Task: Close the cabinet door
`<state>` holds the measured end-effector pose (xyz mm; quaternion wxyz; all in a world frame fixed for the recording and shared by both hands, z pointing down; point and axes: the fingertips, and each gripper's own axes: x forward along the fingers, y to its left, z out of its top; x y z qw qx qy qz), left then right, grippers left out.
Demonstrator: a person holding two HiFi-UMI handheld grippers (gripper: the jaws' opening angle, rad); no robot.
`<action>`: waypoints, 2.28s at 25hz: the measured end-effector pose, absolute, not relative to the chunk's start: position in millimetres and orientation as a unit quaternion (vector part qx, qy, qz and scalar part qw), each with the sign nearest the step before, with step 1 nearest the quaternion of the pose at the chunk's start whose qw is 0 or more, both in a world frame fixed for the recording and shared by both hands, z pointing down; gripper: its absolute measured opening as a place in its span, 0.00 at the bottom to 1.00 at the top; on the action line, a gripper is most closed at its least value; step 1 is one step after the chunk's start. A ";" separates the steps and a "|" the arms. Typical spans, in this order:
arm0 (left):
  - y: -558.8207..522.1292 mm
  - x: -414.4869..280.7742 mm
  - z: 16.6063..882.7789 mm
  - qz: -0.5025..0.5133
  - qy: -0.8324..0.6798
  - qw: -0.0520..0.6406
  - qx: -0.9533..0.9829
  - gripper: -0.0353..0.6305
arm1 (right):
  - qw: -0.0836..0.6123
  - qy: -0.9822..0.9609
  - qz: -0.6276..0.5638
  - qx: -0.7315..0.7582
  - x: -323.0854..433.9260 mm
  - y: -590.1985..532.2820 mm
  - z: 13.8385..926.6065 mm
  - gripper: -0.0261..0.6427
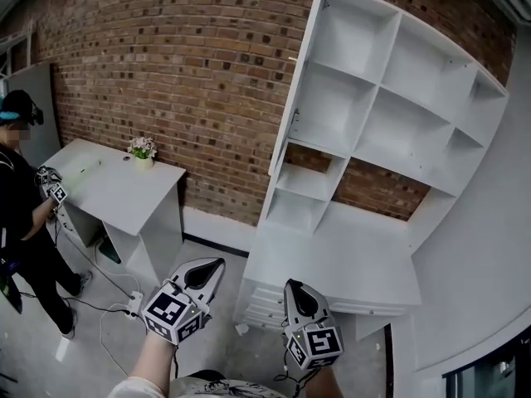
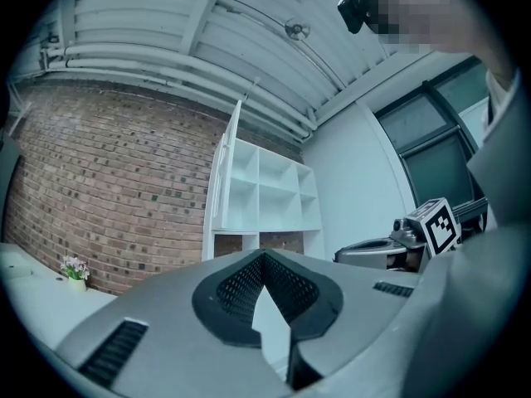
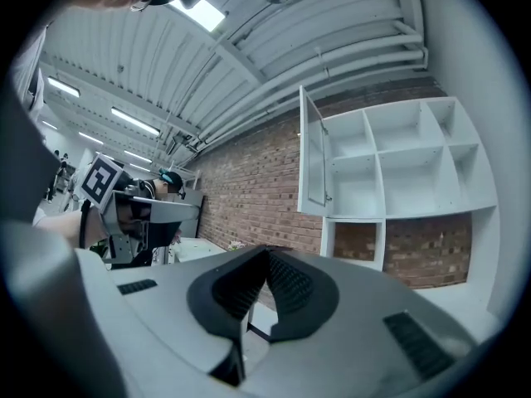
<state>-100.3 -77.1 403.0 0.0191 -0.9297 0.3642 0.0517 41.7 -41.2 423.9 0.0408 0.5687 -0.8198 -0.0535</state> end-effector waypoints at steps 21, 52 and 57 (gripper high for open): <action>-309.2 -30.7 300.4 0.141 0.306 0.093 -0.937 0.06 | 0.027 -0.786 -0.085 0.612 126.5 -257.2 393.9 0.05; -386.2 -6.9 40.7 0.280 0.105 0.210 -0.931 0.28 | 0.045 -0.781 -0.129 0.610 167.1 -364.7 365.0 0.05; -383.9 1.7 33.4 0.255 0.103 0.242 -0.930 0.31 | 0.054 -0.785 -0.144 0.600 156.9 -366.3 367.8 0.05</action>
